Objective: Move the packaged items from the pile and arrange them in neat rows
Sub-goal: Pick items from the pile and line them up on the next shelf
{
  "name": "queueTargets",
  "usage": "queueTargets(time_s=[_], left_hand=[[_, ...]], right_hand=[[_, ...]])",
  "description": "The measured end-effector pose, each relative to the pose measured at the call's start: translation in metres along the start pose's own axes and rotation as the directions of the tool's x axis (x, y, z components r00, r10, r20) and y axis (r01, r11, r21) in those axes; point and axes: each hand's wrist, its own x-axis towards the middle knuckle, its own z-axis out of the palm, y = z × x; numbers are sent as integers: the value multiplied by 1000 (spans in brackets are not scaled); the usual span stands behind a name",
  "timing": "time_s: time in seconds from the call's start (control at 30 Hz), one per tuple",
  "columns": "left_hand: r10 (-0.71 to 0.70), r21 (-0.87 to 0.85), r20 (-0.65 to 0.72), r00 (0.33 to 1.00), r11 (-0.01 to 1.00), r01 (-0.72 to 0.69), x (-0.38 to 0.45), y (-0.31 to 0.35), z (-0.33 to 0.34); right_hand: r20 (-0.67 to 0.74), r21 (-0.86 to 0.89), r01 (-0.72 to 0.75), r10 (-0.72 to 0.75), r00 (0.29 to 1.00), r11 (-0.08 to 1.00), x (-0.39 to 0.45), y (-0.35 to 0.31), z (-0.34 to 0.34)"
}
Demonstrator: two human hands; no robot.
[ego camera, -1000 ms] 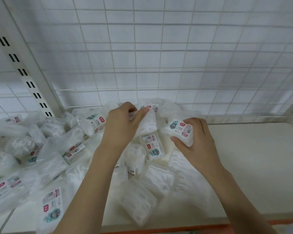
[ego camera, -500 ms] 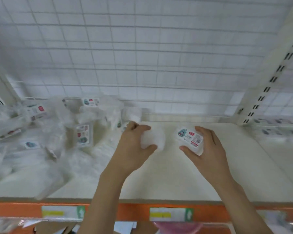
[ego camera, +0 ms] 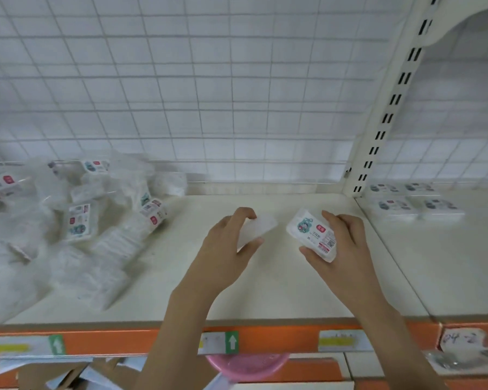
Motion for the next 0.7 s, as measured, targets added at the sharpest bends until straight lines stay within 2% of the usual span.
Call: queueTargets(time_s=[0.17, 0.33, 0.5, 0.6, 0.7], left_hand=[[-36, -73, 36, 999, 997, 39, 16, 26, 32], [24, -91, 40, 999, 996, -20, 34, 65, 78], [-35, -102, -25, 999, 994, 32, 52, 114, 137], [-35, -24, -23, 999, 999, 35, 59, 144, 176], [-24, 60, 36, 999, 998, 22, 61, 169, 209]], right_hand=[[-18, -29, -11, 10, 1000, 1000, -1, 31, -27], [-45, -35, -29, 27, 999, 999, 7, 83, -64], [19, -189, 79, -77, 997, 979, 15, 146, -116], [81, -257, 93, -74, 994, 962, 16, 191, -156], [148, -276, 101, -62, 987, 956, 15, 229, -192]])
